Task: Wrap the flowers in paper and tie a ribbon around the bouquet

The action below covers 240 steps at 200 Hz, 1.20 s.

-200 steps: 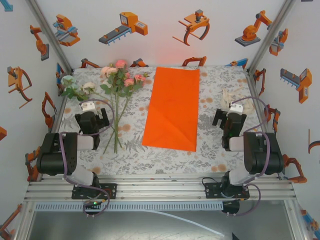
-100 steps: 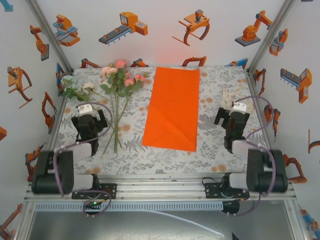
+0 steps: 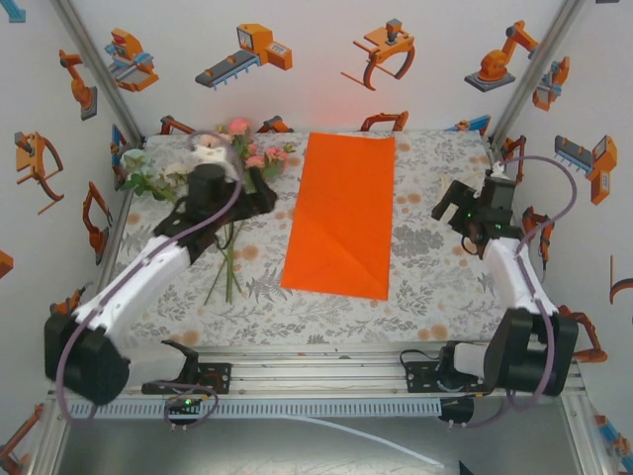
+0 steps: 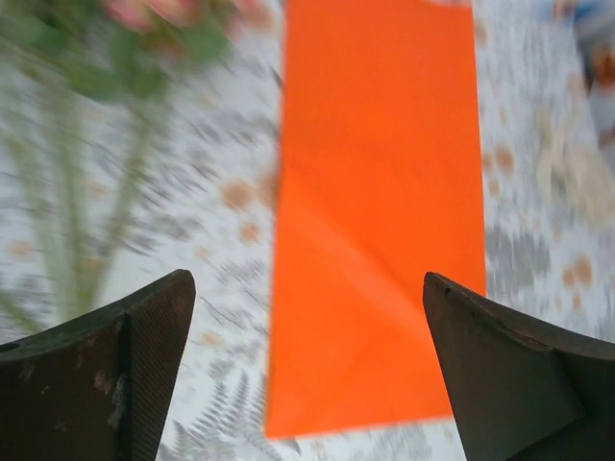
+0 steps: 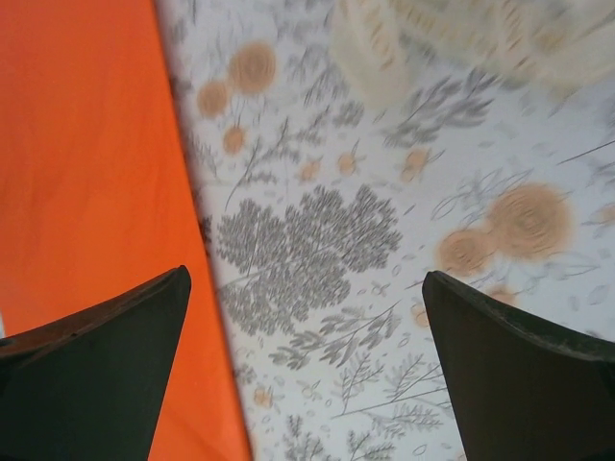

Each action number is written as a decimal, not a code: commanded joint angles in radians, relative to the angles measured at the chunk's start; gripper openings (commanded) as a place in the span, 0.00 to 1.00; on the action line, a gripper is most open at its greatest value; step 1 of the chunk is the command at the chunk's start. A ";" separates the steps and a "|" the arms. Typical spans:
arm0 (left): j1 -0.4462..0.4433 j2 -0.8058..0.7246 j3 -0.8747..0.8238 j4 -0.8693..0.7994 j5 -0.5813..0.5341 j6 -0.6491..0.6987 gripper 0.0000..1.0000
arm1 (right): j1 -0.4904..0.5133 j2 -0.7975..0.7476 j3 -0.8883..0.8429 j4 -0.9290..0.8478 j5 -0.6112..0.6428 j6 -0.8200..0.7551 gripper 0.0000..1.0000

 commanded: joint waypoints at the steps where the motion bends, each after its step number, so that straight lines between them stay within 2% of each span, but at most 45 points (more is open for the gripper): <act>1: -0.058 0.163 0.078 -0.145 0.038 0.008 0.89 | 0.005 0.118 0.047 -0.068 -0.291 0.050 0.92; 17: -0.072 0.292 0.139 -0.159 -0.001 0.041 0.86 | 0.025 0.197 0.048 -0.021 -0.367 0.095 0.90; 31: -0.073 0.382 0.188 -0.178 -0.029 0.073 0.86 | 0.063 0.235 0.028 0.032 -0.368 0.130 0.90; 57: -0.069 0.480 0.231 -0.199 -0.042 0.103 0.86 | 0.166 0.262 -0.004 0.104 -0.303 0.161 0.89; 93: -0.048 0.561 0.230 -0.146 0.032 0.089 0.84 | 0.305 0.251 -0.040 0.137 -0.155 0.187 0.88; 127: -0.040 0.619 0.245 -0.088 0.071 0.114 0.75 | 0.402 0.218 -0.083 0.179 -0.107 0.204 0.68; 137: -0.040 0.635 0.253 -0.073 0.085 0.124 0.71 | 0.414 0.218 -0.096 0.193 -0.097 0.205 0.62; 178: -0.035 0.703 0.333 -0.034 0.063 0.164 0.66 | 0.418 0.261 -0.114 0.193 -0.071 0.198 0.60; 204: -0.022 0.764 0.407 -0.038 0.056 0.182 0.63 | 0.417 0.295 -0.114 0.194 -0.085 0.198 0.53; 240: -0.010 0.835 0.482 -0.015 0.166 0.185 0.52 | 0.418 0.335 -0.096 0.194 -0.111 0.190 0.50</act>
